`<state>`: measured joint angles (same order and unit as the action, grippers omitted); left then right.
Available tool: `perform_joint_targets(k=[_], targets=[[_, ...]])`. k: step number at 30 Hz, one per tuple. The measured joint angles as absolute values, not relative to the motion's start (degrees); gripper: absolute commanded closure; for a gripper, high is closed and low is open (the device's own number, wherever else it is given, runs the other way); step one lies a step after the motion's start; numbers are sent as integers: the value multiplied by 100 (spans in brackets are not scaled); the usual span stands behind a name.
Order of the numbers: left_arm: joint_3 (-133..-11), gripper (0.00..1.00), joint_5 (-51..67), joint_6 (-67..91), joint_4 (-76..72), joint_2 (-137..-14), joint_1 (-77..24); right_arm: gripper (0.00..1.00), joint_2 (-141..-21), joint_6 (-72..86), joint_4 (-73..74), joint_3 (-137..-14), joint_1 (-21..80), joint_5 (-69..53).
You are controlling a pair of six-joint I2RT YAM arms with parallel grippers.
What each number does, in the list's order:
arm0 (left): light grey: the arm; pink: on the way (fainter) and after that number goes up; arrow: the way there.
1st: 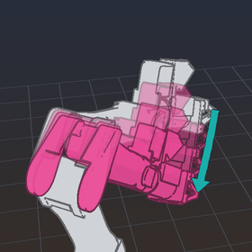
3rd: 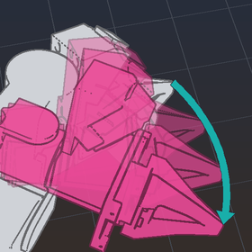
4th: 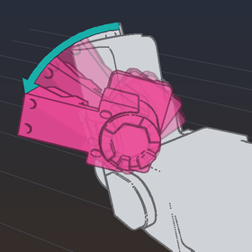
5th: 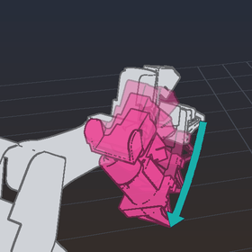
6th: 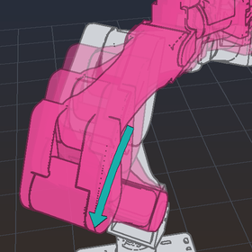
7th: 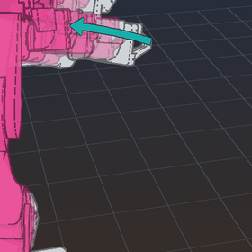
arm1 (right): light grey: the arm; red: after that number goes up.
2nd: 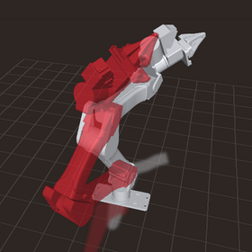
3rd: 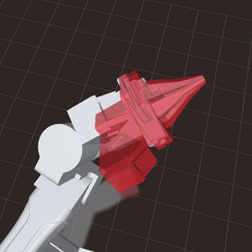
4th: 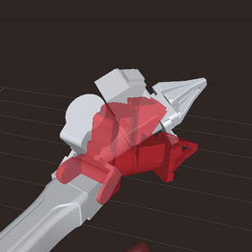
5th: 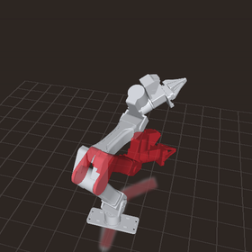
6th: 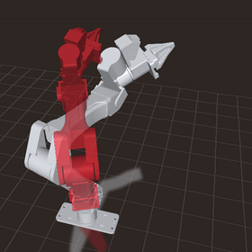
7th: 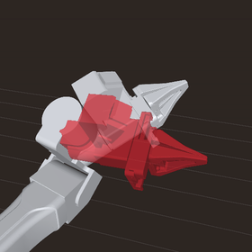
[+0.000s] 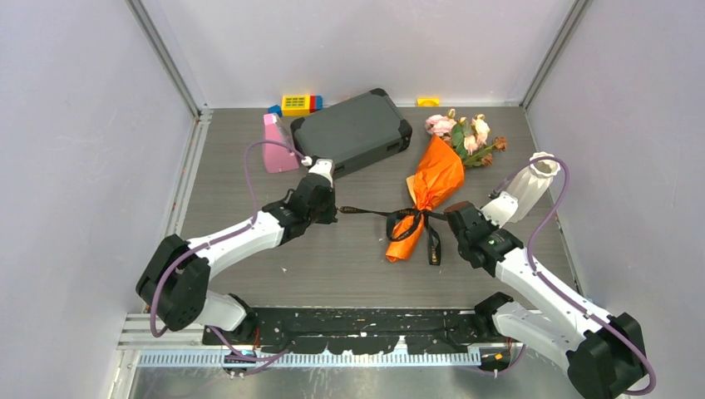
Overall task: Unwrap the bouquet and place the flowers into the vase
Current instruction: Untie the ribbon from the wrapping paper.
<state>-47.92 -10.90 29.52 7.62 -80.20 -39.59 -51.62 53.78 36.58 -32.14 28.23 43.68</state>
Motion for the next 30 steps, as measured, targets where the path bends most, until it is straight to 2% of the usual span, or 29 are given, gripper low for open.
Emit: perform_joint_targets(k=[30], targets=[[-4318,100,-832,2928,904,-7725,-3400,100,-5006,5175,3662,-3216,2477,4488]])
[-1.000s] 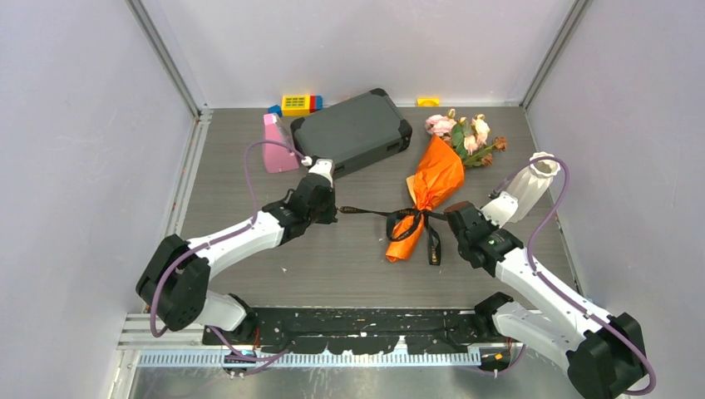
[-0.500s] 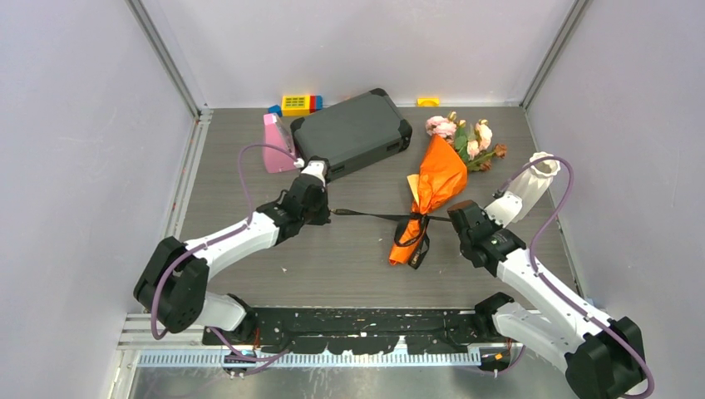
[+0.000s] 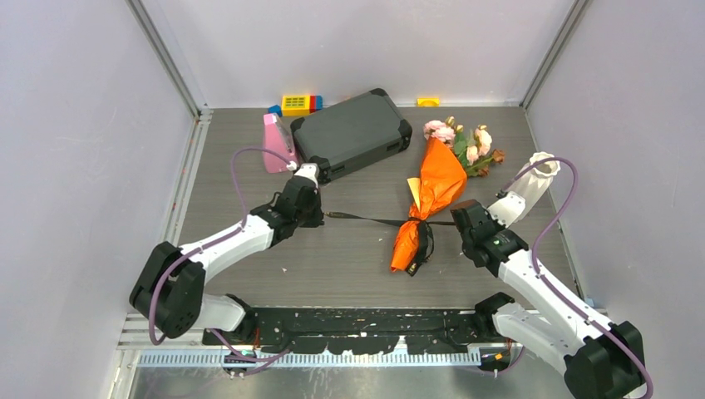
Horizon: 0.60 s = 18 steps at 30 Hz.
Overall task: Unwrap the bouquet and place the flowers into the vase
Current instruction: Untie the ribbon from the wrapping paper.
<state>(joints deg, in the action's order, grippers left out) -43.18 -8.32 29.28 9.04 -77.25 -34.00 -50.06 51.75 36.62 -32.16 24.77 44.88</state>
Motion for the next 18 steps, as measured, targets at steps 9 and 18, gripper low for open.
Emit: perform_joint_targets(k=[9,18], targets=[[-4219,100,-779,2926,934,-7651,-3321,100,-4978,5120,3664,-3221,2451,4486],[-4152,100,-582,2930,917,-7695,-3286,100,-4825,4523,3382,-3253,2445,4112]])
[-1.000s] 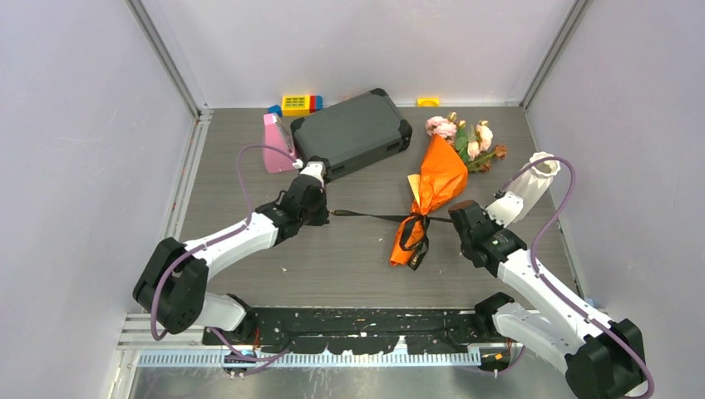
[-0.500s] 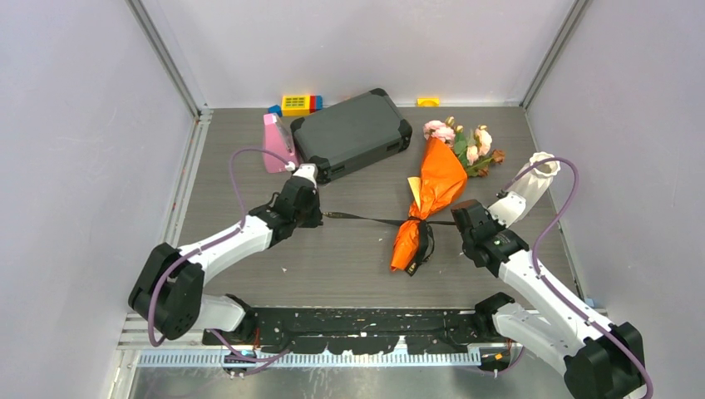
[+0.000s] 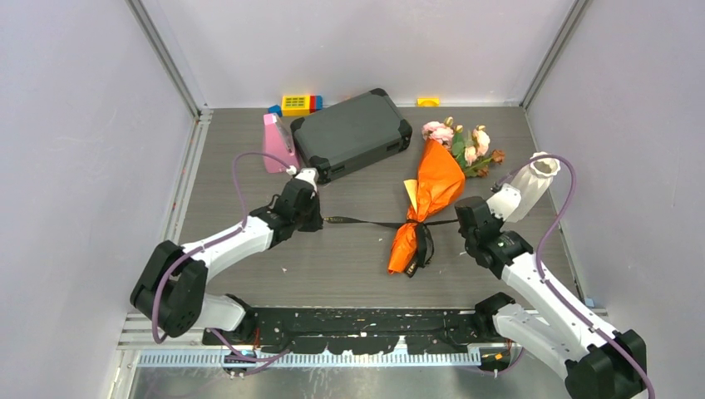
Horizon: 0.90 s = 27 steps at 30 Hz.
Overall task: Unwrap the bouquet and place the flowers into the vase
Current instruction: Untie the ribbon from the wrapping paper.
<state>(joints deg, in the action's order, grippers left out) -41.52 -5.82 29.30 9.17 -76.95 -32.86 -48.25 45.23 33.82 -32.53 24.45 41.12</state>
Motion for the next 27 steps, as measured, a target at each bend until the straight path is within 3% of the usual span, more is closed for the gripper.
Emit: perform_joint_targets(k=[2,3,7,9,17,19,27], targets=[[-4112,99,-469,2934,884,-7771,-3282,100,-4775,4246,3192,-3315,2429,3859],[-4082,92,-408,2941,860,-7819,-3280,100,-4762,4082,3072,-3367,2425,3699],[-3942,43,-126,2928,834,-7929,-3295,100,-4799,3548,2615,-3642,2418,2904],[-3916,31,-56,2912,836,-7926,-3376,100,-4930,3308,2329,-3789,2416,2357],[-3981,12,30,2810,469,-7710,-4324,100,-5935,2993,1535,-4104,2609,790],[-4066,3,71,2869,255,-7747,-4657,100,-6104,2989,1411,-4132,2738,646],[-4512,0,508,3636,-1090,-8895,-5546,100,-6379,3015,1127,-4331,2982,523]])
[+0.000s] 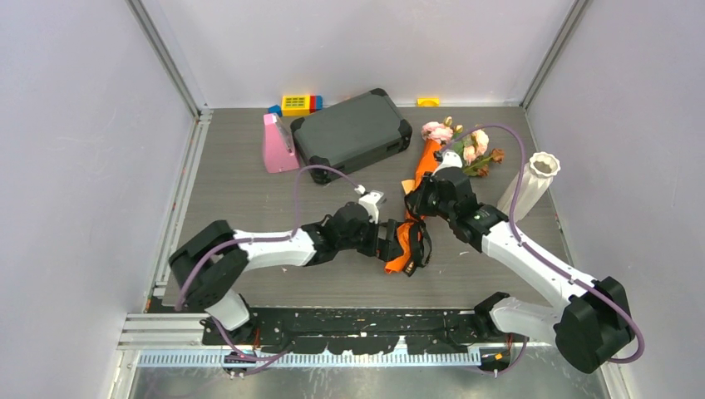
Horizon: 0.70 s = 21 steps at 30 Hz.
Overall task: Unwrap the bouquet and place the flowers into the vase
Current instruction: Untie the ribbon from the wrapping paper.
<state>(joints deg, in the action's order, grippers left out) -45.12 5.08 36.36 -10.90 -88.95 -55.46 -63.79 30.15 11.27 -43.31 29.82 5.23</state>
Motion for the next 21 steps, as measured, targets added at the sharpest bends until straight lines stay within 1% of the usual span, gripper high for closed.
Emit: perform_joint_targets(k=[4,13,21], targets=[[-4523,0,513,3922,-1669,-9415,-5623,100,-6427,3074,1105,-4340,3059,539],[-4528,0,32,3983,-3148,-9474,-5695,100,-6399,3288,1157,-4340,3100,528],[-4919,0,-379,4010,-3444,-10088,-5695,100,-6246,3520,1328,-4348,3100,456]])
